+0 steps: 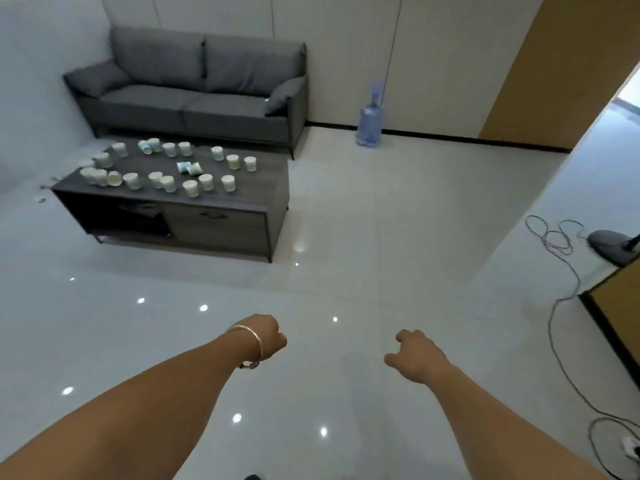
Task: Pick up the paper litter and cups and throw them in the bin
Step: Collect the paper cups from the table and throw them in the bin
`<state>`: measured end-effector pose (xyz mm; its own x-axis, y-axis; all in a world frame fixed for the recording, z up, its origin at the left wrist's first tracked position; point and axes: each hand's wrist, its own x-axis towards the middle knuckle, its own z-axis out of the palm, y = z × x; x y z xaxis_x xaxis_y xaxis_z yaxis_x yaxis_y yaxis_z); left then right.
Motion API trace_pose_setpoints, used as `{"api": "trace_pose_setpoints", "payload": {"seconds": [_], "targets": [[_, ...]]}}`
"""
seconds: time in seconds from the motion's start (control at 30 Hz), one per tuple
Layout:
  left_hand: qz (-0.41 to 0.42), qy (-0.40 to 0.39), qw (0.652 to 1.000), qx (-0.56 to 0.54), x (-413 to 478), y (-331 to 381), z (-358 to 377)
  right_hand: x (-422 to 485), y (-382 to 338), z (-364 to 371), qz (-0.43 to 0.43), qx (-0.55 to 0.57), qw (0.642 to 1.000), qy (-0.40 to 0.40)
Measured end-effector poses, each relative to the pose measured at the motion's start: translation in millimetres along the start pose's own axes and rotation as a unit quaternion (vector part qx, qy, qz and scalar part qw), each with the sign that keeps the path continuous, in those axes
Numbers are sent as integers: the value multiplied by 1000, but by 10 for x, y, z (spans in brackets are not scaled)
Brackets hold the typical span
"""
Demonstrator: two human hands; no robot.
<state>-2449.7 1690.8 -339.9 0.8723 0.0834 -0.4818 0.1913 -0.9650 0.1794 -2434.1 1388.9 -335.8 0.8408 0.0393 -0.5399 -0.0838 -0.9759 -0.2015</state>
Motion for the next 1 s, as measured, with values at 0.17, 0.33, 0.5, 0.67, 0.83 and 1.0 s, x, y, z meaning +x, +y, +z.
{"api": "trace_pose_setpoints", "payload": {"seconds": [0.17, 0.33, 0.5, 0.67, 0.83, 1.0], "targets": [[-109, 33, 992, -60, -140, -1303, -79, 411, -1241, 112, -92, -71, 992, -45], [-200, 38, 971, -126, -337, -2749, -112, 653, -2967, 332, -193, -143, 967, -81], [-268, 80, 949, -148, -479, -4138, -491, 749, -4772, 596, -291, -184, 936, -76], [-308, 151, 925, -162, -545, -5088, -1027, 671, -6197, 843, -388, -205, 897, -55], [-299, 181, 920, -175, -111, -5641, -1414, 902, -7307, 931, -450, -227, 862, -49], [-327, 160, 916, -171, 455, -6263, -1723, 1484, -8371, 833, -473, -250, 842, -67]]}}
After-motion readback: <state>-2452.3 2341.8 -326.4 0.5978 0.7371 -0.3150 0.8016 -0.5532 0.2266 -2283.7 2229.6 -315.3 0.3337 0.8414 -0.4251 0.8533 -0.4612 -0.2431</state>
